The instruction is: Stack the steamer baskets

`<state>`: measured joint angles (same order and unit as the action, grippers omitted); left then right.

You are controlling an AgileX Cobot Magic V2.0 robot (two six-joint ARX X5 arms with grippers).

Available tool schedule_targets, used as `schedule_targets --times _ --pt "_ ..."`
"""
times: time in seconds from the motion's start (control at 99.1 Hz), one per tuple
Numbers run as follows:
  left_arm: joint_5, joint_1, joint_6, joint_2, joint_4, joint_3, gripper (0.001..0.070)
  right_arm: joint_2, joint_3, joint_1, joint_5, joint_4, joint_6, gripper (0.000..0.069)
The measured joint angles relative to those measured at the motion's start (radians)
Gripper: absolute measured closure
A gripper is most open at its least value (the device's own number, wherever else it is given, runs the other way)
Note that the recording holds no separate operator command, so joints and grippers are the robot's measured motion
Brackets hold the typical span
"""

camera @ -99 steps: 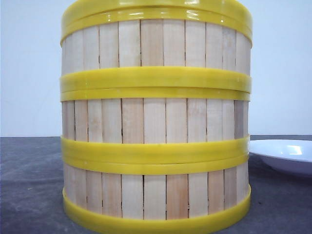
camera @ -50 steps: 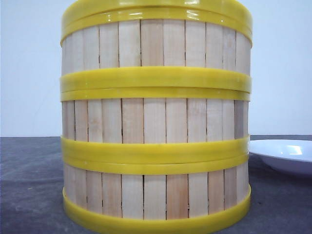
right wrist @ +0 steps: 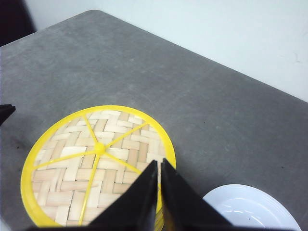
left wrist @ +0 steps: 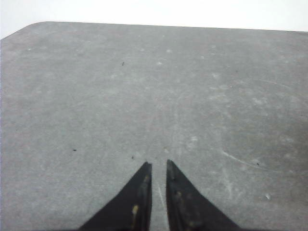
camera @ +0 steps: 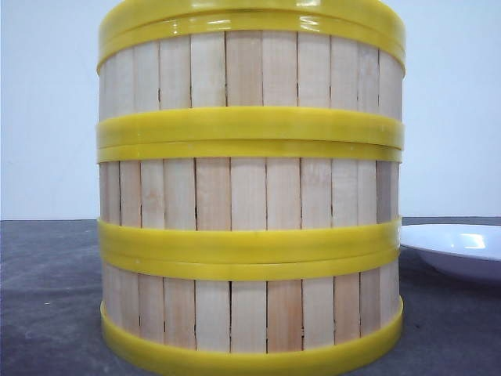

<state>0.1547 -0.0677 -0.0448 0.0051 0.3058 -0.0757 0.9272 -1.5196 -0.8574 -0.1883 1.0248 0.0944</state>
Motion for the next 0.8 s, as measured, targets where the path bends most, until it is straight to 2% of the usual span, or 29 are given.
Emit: schedule_targets --times 0.222,0.333,0.454,0.626,0.797 --pt "0.000 0.000 0.000 0.000 0.000 0.000 0.0682 -0.001 0.000 0.033 0.002 -0.040 -0.043 0.0686" --pt "0.000 0.000 0.000 0.000 0.000 0.000 0.0682 -0.008 0.001 0.128 0.003 -0.097 -0.112 0.0686" --pt "0.000 0.000 0.000 0.000 0.000 0.000 0.0682 -0.034 0.043 0.278 0.042 -0.226 -0.171 0.0686" --pt "0.000 0.000 0.000 0.000 0.000 0.000 0.0682 -0.119 0.217 0.513 0.092 -0.450 -0.196 0.0686" --pt "0.000 0.000 0.000 0.000 0.000 0.000 0.0682 -0.255 0.501 0.707 0.111 -0.621 -0.193 0.0687"
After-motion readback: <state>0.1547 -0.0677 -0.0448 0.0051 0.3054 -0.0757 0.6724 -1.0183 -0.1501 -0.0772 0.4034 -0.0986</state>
